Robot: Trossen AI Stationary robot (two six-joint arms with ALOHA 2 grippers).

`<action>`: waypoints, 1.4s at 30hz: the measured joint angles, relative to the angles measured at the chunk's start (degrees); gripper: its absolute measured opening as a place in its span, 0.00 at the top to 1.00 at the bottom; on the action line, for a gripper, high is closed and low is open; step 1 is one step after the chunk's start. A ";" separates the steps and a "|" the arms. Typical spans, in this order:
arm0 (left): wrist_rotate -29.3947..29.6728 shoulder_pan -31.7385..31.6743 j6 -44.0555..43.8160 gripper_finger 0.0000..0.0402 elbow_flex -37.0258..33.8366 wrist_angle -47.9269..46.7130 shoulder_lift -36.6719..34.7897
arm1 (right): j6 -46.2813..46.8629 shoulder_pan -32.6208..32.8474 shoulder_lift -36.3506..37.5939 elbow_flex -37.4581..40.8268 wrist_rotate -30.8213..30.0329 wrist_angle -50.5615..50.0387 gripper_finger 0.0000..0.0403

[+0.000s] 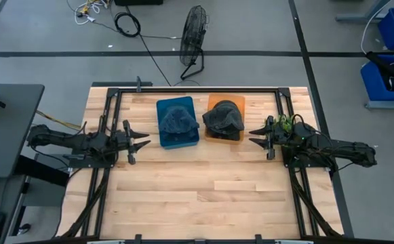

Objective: Pick & Place hat
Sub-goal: Return to Home Position

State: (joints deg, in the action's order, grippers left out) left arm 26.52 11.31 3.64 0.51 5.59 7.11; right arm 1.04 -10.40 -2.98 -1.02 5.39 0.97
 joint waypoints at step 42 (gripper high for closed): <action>0.11 0.01 0.02 0.70 0.00 1.59 0.00 | -0.07 -0.01 0.00 -0.04 -0.02 0.00 0.66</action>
State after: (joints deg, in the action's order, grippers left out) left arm 26.63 11.32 3.66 0.51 7.18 7.11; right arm 0.97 -10.41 -2.98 -1.06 5.37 0.97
